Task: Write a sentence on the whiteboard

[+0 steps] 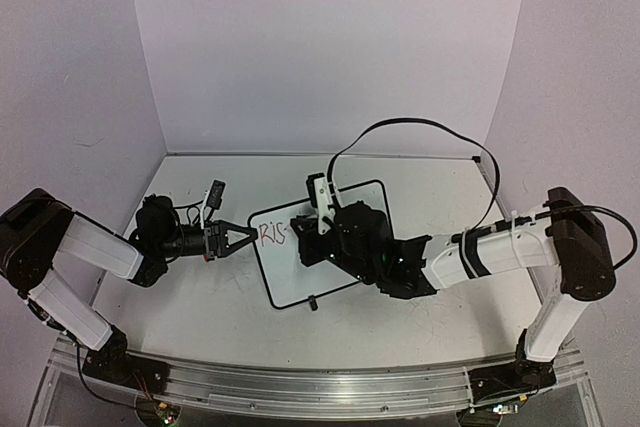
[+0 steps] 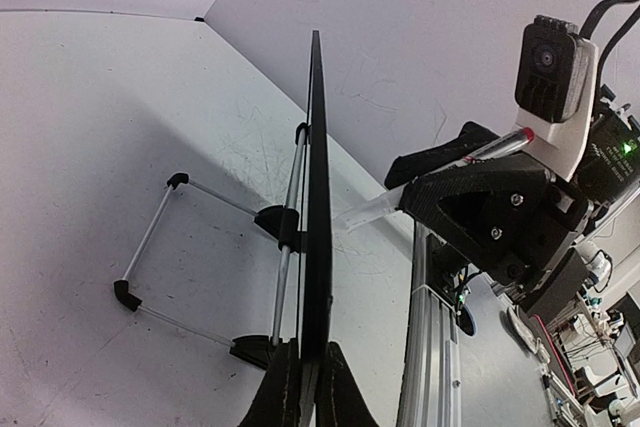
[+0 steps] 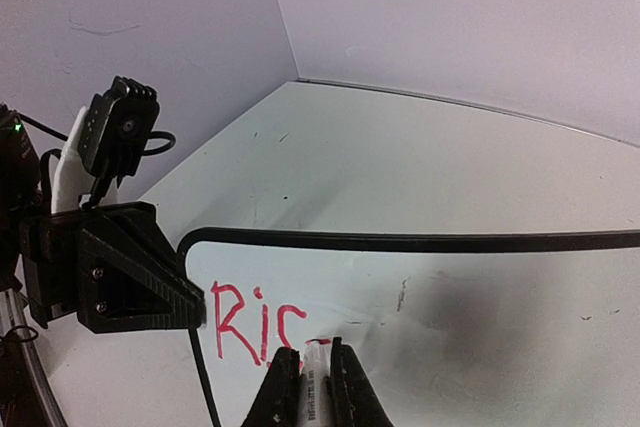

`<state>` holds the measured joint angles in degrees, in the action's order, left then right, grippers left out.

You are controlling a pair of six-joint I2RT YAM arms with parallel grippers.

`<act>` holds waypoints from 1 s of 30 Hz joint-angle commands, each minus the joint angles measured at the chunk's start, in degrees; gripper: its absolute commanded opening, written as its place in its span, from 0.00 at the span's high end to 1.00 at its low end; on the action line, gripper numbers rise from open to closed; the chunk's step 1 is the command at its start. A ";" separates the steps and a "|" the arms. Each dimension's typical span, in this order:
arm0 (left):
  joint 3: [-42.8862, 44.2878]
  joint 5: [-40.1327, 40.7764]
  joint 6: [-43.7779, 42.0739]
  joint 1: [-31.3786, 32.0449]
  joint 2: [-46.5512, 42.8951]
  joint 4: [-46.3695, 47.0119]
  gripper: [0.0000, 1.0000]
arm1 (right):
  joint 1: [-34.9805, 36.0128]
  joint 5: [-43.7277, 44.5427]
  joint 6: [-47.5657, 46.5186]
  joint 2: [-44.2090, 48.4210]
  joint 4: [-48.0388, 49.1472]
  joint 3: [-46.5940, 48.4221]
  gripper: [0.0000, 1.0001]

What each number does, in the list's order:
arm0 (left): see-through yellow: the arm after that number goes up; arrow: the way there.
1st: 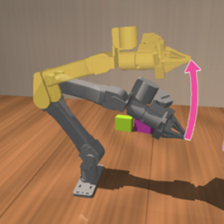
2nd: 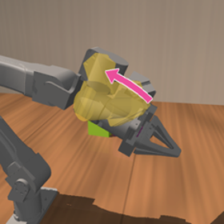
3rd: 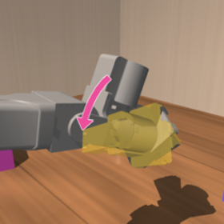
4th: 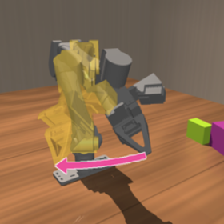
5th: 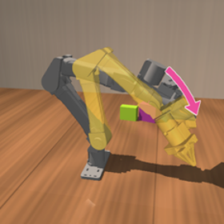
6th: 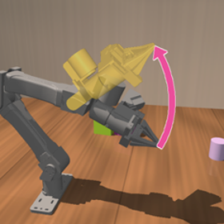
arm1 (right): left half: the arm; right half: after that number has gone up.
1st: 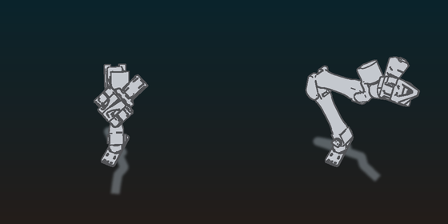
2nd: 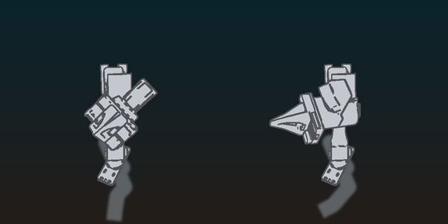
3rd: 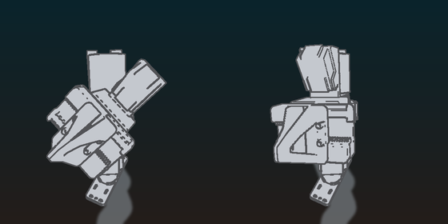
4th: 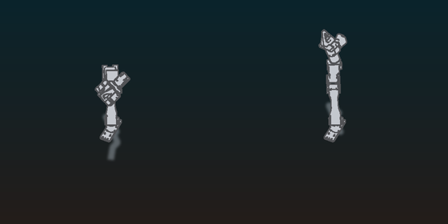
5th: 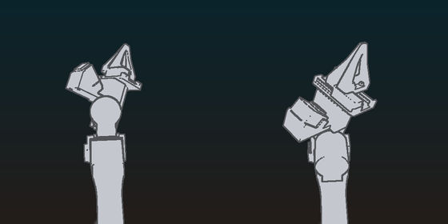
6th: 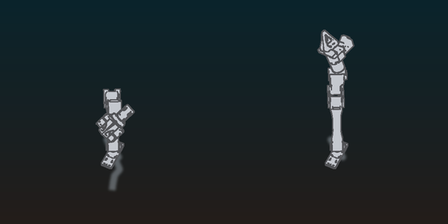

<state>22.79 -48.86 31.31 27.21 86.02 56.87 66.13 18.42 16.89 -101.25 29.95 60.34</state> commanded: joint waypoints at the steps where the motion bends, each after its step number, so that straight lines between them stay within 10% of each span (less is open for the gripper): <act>1: 0.02 -2.93 1.47 0.29 -1.12 -0.01 1.00 | -0.81 4.84 0.81 1.47 0.43 -0.74 1.00; 30: 0.06 -3.02 1.16 0.25 -1.07 -0.32 1.00 | -1.00 3.37 -2.56 -0.07 2.59 2.26 1.00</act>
<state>22.79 -48.85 31.30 27.22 86.02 56.52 65.85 21.57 15.35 -100.38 30.85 59.71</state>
